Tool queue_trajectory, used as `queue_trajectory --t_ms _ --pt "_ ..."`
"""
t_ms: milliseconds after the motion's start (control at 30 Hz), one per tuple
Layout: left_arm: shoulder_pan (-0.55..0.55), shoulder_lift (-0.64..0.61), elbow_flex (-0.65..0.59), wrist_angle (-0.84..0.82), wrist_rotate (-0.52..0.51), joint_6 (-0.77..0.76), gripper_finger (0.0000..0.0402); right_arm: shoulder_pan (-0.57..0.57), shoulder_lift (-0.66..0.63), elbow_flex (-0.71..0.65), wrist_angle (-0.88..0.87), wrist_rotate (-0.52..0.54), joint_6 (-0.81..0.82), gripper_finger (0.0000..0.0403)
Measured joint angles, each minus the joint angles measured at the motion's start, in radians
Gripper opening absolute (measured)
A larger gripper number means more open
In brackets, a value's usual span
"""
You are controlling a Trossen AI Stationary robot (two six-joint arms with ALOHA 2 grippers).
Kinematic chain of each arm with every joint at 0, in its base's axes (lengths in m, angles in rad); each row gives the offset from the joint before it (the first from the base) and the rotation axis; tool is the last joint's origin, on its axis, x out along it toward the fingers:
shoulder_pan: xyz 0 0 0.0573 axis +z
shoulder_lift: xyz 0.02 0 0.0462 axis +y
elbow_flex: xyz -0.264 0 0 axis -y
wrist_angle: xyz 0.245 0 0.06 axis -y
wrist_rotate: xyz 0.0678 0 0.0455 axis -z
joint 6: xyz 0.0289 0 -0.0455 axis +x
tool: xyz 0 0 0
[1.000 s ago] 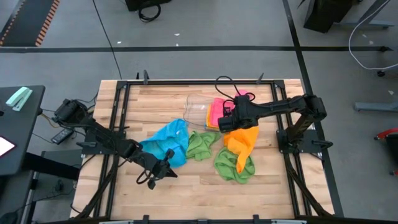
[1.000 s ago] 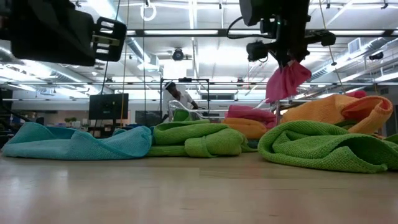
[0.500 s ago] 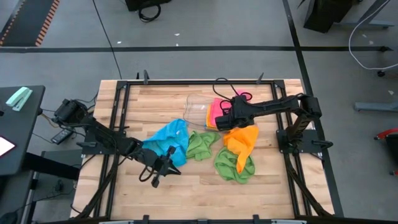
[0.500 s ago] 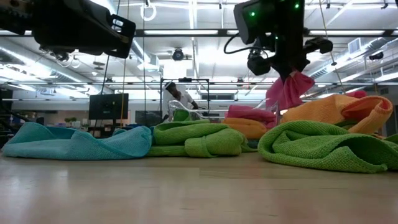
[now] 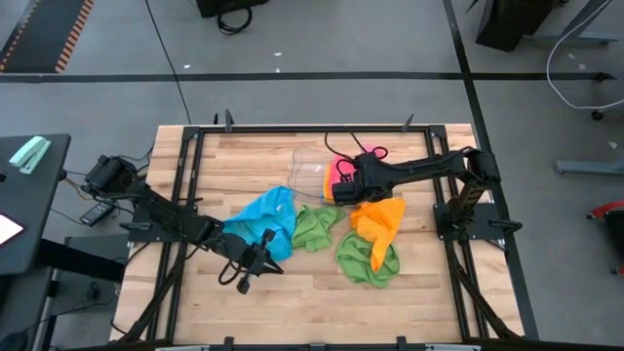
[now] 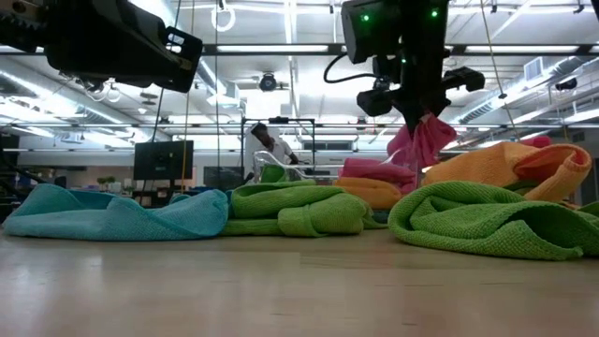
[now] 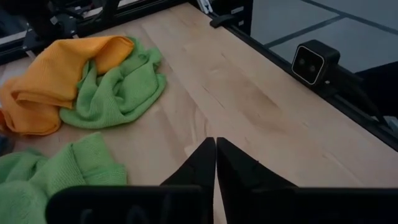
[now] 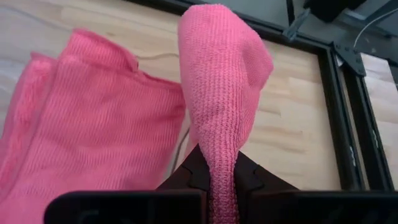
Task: Fold microfiber towels
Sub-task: Put the folded pink microfiber cloth into the transparent bin
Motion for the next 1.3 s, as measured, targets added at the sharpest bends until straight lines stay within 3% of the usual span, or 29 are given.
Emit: queue_trajectory --t_ms 567,1300 --pt "0.000 0.000 0.000 0.007 0.000 -0.001 0.0020 -0.008 0.044 0.022 0.234 -0.103 -0.151 0.0025" --pt "-0.002 0.000 -0.001 0.003 0.000 -0.021 0.0014 -0.033 0.070 0.019 0.343 -0.162 -0.150 0.0029"
